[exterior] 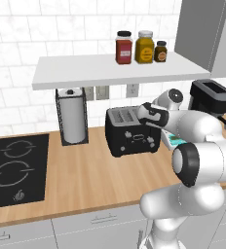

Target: Start the toaster. Once the lever pops up, take the bread to the plate on the dining counter.

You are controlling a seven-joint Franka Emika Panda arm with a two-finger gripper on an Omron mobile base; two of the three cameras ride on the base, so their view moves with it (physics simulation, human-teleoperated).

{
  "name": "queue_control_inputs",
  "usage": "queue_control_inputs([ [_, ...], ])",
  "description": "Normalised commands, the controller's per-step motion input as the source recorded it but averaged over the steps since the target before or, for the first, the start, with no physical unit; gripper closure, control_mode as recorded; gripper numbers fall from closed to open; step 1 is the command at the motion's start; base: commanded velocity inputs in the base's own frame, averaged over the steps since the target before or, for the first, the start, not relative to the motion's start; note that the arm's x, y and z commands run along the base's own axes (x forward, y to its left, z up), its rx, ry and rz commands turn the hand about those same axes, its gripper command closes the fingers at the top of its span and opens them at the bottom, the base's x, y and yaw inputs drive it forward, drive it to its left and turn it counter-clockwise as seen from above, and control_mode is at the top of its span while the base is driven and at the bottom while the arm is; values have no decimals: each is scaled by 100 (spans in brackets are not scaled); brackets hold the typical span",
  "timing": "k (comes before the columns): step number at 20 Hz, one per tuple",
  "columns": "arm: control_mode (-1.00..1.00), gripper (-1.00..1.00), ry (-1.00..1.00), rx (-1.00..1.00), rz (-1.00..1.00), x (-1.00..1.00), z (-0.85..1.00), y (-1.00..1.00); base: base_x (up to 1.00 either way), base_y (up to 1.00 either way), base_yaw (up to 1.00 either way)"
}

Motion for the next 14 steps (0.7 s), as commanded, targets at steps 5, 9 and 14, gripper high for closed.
queue_control_inputs([
  [5,-100,-100,0,0,0,0,0,0,0,0,0],
  [9,-100,-100,0,0,0,0,0,0,0,0,0],
  [14,-100,-100,0,0,0,0,0,0,0,0,0],
])
